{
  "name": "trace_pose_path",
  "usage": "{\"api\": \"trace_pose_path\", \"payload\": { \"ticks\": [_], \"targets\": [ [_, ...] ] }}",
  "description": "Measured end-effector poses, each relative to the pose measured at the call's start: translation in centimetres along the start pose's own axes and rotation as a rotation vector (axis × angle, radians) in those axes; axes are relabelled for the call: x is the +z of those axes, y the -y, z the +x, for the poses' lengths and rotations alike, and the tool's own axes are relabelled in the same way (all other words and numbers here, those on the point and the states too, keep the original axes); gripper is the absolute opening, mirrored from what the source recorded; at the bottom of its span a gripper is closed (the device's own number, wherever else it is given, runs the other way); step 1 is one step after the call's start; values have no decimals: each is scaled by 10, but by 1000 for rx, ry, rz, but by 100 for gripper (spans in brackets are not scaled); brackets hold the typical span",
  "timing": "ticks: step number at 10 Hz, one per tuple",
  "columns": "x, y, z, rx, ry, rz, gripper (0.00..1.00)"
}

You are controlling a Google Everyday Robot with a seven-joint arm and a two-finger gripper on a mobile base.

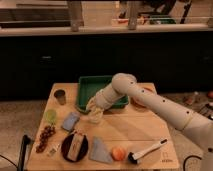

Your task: Place pepper in plastic cup

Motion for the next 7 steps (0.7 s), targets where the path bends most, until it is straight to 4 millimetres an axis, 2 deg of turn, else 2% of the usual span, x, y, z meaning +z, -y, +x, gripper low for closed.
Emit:
{"api": "trace_pose_path", "payload": {
  "ticks": [5, 7],
  "targets": [
    [3, 3, 10, 25, 40, 3, 1],
    [6, 5, 10, 24, 51, -4, 17]
  ]
}}
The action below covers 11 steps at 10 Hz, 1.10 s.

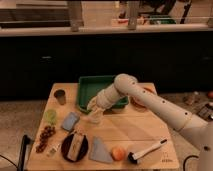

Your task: Place pepper in plastic cup

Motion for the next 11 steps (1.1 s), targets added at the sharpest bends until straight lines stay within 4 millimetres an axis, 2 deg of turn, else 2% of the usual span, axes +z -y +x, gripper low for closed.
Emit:
{"api": "trace_pose_path", "payload": {
  "ticks": [6, 7, 11],
  "targets": [
    [-4, 1, 1, 6, 8, -2, 76],
    [-5, 1, 2, 6, 10, -3, 80],
    [-6, 2, 1, 4, 15, -3, 80]
  ]
}}
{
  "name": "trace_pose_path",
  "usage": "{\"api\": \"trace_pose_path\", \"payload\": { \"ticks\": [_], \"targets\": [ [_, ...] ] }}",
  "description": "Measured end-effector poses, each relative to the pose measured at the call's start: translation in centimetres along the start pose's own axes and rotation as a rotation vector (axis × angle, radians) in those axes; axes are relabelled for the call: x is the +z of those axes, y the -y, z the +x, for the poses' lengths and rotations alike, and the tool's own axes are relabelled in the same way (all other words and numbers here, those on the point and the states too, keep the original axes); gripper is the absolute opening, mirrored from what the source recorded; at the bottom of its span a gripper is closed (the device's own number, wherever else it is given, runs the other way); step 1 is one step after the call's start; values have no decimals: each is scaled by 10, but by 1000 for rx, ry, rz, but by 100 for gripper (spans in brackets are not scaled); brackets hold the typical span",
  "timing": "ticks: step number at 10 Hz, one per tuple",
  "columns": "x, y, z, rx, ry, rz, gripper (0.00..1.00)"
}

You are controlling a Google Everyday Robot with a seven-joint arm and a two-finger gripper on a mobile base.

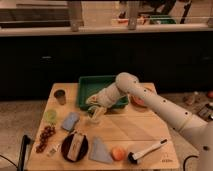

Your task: Place pepper in plastic cup

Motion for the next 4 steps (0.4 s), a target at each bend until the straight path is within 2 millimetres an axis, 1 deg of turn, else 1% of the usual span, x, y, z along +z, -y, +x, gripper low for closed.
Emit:
{"api": "trace_pose_path", "payload": {
  "ticks": [4],
  "targets": [
    [-5, 4, 0, -16, -3, -1, 80]
  ]
}}
